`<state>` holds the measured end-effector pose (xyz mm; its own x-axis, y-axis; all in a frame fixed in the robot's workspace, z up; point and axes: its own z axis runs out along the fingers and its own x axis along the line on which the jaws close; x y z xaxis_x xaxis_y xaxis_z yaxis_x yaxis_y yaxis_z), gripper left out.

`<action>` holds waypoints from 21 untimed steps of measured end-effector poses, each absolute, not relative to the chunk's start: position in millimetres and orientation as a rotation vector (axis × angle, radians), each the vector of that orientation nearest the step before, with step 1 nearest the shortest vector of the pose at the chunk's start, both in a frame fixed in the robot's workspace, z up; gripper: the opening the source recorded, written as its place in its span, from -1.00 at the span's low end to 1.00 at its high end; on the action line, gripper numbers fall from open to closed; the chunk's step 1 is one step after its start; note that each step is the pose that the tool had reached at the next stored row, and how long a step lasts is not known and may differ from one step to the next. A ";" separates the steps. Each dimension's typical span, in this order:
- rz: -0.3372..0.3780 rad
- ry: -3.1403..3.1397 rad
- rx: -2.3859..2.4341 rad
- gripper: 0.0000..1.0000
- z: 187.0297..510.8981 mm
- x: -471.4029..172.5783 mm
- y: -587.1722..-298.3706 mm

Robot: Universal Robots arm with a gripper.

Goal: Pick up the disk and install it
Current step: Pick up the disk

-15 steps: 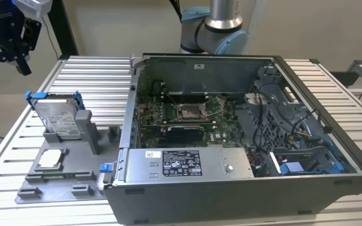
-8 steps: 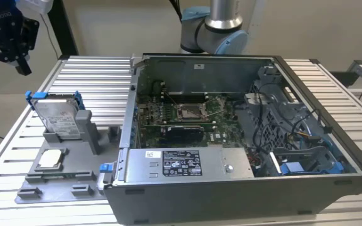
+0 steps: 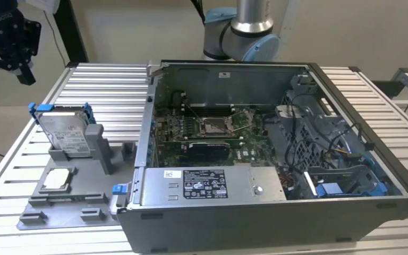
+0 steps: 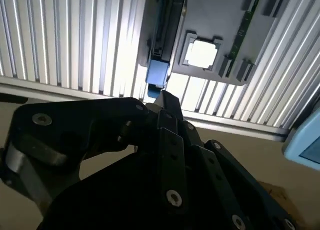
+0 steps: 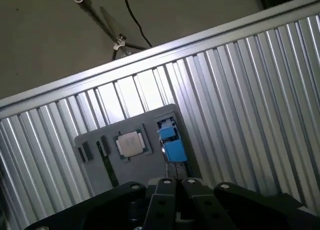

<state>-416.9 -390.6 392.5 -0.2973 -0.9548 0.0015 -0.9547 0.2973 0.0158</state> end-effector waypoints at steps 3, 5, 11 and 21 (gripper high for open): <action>-0.018 -2.469 1.924 -1.00 392.5 -416.9 -390.6; -0.018 -2.434 1.969 -1.00 392.5 -416.9 -390.6; -0.016 -2.323 2.097 -1.00 392.5 -416.9 -390.6; -0.014 -2.128 2.294 -1.00 392.5 -416.9 -390.6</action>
